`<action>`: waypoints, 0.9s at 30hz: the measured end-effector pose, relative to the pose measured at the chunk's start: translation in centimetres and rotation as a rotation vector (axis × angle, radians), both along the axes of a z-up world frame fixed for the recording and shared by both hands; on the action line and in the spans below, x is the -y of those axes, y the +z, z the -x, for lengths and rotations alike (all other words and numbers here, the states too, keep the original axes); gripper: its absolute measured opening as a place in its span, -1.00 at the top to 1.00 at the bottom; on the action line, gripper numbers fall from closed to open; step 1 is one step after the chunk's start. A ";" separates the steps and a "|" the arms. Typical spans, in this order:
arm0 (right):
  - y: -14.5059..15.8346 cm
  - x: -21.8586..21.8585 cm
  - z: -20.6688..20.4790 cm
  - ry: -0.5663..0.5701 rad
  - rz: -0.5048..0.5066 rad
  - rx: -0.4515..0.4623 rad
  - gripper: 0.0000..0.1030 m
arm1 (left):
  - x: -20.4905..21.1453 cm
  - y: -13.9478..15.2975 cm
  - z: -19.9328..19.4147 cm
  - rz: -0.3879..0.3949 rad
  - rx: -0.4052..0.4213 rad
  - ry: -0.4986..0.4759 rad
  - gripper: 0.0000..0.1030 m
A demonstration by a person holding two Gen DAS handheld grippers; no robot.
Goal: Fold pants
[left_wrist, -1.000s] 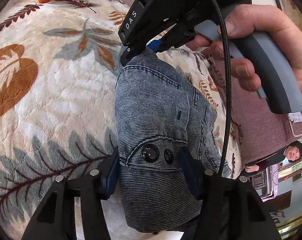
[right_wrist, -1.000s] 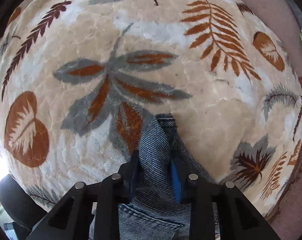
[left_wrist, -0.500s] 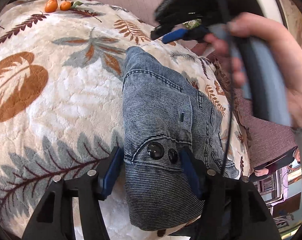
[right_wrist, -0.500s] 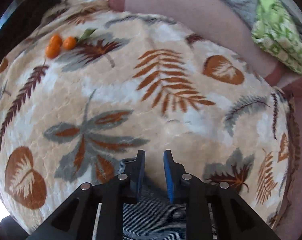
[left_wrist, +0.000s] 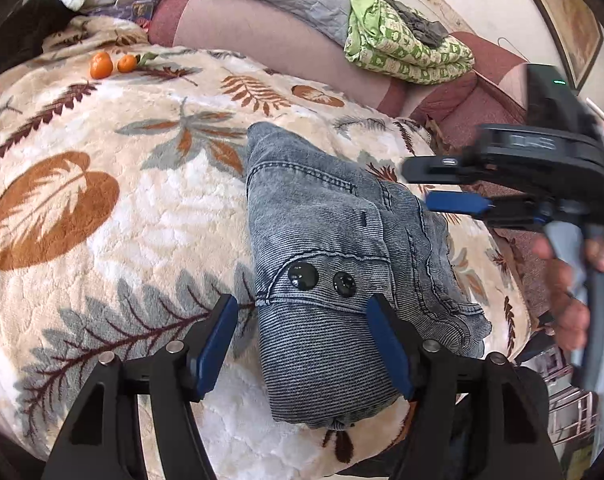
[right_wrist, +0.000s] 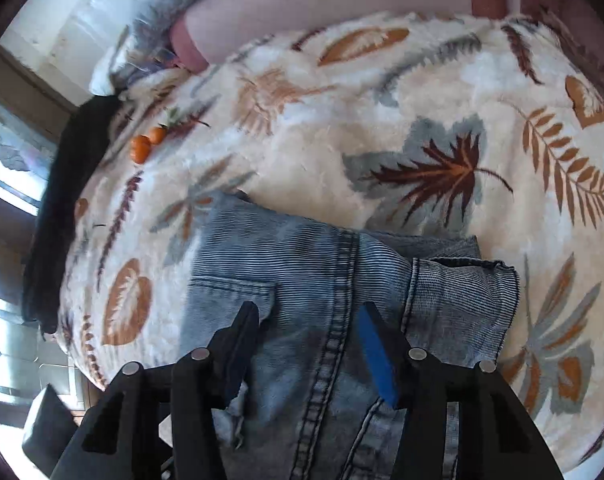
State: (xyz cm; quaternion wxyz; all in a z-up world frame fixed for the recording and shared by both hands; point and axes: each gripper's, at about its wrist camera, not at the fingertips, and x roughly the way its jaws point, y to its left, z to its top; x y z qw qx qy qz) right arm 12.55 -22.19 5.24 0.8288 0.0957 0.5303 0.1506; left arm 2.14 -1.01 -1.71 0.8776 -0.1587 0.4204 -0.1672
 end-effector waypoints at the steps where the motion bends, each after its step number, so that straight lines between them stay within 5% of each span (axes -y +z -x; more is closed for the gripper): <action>1: 0.7 0.4 1.3 -0.003 -0.014 0.024 -0.18 | 0.1 0.1 0.2 -0.016 0.014 0.000 -0.32; 4: -1.1 2.6 4.6 -0.035 -0.074 0.010 -0.38 | 0.1 0.0 0.5 -0.041 0.022 0.004 -0.34; 7: -7.1 4.5 5.5 -0.045 -0.047 -0.100 -0.41 | 0.5 0.3 0.8 -0.089 0.032 0.005 -0.41; 14: -2.2 6.4 8.4 -0.077 -0.132 0.059 -0.40 | 0.9 2.0 1.8 -0.221 0.053 0.050 -0.41; 17: -2.9 6.9 9.7 -0.067 -0.183 0.049 -0.43 | 1.1 2.0 2.0 -0.252 0.049 0.054 -0.41; 20: -6.8 6.9 10.0 -0.053 -0.121 -0.049 -0.55 | 1.5 1.8 2.0 -0.269 0.038 0.050 -0.42; 27: -6.3 8.6 11.0 -0.061 -0.230 0.027 -0.56 | 2.1 2.6 2.1 -0.294 0.038 0.061 -0.42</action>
